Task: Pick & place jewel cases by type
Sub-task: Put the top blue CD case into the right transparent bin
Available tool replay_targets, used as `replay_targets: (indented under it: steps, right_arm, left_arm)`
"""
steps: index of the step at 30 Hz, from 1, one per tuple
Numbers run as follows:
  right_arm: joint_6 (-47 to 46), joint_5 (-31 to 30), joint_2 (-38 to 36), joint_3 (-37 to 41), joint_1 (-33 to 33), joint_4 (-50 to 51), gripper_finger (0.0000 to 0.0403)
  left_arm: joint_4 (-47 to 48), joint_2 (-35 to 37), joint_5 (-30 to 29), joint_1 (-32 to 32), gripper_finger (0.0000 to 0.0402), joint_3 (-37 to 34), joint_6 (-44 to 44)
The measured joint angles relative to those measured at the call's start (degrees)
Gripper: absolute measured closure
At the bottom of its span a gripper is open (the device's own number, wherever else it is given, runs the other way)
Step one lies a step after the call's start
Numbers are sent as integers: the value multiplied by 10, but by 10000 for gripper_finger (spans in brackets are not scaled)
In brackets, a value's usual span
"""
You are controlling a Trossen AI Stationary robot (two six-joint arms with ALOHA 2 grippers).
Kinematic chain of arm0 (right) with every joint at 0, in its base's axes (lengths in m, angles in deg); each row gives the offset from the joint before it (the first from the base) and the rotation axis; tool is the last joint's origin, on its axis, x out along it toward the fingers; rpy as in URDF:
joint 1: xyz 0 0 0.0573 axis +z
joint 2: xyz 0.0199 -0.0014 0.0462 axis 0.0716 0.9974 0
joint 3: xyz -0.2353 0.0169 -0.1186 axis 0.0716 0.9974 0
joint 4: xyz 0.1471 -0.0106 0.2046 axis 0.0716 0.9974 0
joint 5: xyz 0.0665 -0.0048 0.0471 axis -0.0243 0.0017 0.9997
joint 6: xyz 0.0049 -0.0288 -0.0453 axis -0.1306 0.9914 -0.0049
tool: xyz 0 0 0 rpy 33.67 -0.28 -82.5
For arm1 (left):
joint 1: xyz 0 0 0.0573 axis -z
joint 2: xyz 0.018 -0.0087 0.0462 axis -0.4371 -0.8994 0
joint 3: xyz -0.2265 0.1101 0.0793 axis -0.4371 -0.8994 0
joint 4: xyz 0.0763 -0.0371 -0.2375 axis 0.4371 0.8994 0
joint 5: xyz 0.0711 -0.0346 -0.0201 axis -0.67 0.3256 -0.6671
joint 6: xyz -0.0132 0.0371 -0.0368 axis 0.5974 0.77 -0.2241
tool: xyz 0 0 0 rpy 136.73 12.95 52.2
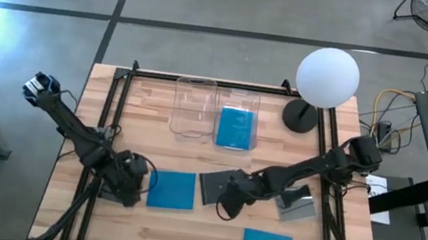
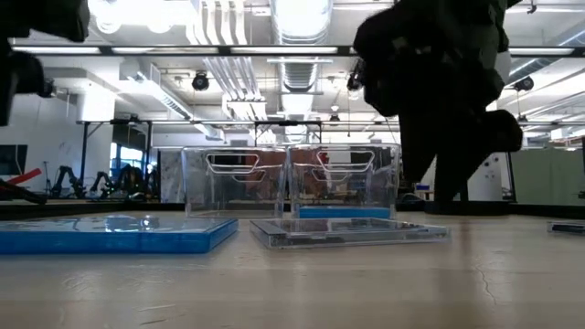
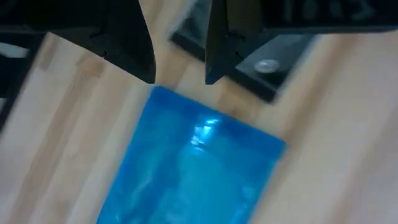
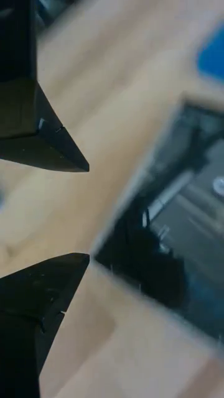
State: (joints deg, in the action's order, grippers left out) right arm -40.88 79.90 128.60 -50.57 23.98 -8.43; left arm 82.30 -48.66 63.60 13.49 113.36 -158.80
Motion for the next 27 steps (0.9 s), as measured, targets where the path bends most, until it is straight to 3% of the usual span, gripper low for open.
replay_targets:
  steps: [4, 8, 11, 15, 18, 21, 24, 27]
  right_arm:
    - [-71, -43, -7, 13, 0, 24, 184]
    - [-56, -44, -17, 30, -1, 0, 184]
    - [10, -41, -23, 30, 0, -36, 184]
    - [174, -54, -24, 7, 2, -66, 184]
    - [276, -63, -24, -6, -14, -64, 184]
    - [337, -63, -24, -14, -30, -59, 184]
    - [351, -55, -24, -21, -34, -44, 184]
    - [357, -14, -24, -26, -27, -32, 184]
  left_arm:
    - [-96, -17, 30, 7, 280, -34, -35]
    - [-107, -28, 54, 15, 280, -50, -84]
    - [-119, -27, 54, 18, 280, -61, -118]
    - [-158, -27, 45, 16, 280, -83, -211]
    - [-190, -24, -13, 16, 280, -107, -316]
    - [-195, -23, -116, 16, 280, -118, -385]
    - [-198, -22, -192, 11, 280, -117, -367]
    - [-199, -24, -216, -5, 280, -111, -276]
